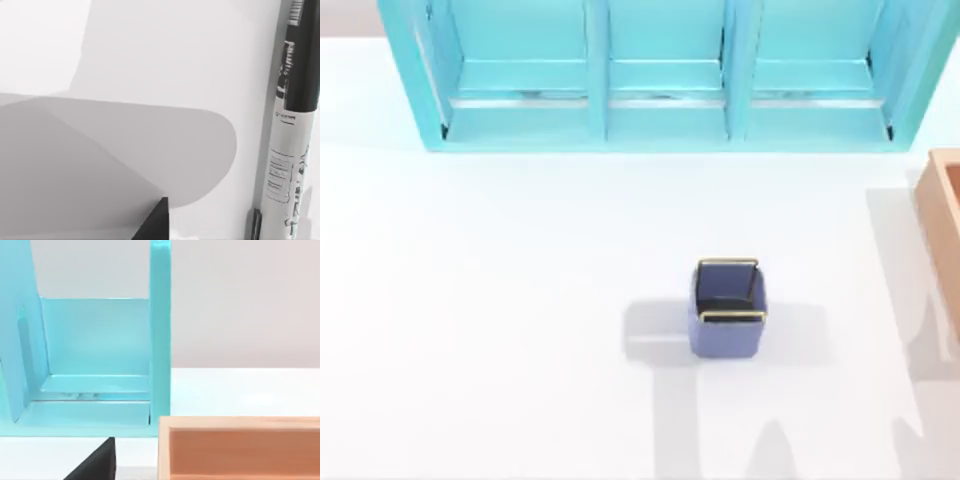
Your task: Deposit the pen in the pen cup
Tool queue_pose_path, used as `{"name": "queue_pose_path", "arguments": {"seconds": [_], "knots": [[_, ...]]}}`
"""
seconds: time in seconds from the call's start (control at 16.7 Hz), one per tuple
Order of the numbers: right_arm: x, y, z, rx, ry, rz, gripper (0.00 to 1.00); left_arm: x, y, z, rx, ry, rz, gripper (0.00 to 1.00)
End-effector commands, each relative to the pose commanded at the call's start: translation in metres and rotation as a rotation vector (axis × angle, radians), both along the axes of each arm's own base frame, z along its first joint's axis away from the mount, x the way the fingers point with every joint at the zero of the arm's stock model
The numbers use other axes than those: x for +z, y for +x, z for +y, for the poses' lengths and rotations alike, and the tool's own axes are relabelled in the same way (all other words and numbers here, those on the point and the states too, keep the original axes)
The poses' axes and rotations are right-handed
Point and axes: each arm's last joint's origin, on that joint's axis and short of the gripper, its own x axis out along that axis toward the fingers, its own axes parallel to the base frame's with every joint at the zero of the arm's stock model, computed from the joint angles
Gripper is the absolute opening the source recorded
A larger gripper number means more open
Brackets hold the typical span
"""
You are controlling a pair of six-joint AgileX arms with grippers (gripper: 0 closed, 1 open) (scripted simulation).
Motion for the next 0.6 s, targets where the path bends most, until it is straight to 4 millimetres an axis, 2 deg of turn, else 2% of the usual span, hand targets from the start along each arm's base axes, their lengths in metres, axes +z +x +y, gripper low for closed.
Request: {"name": "queue_pose_path", "arguments": {"seconds": [0.3,0.6], "knots": [[0.0,0.0,0.0,0.0,0.0,0.0,1.0,-0.0027,0.0016,-0.0017,-0.001,-0.001,0.001,1.0],[0.0,0.0,0.0,0.0,0.0,0.0,1.0,-0.0027,0.0016,-0.0017,-0.001,-0.001,0.001,0.62]]}}
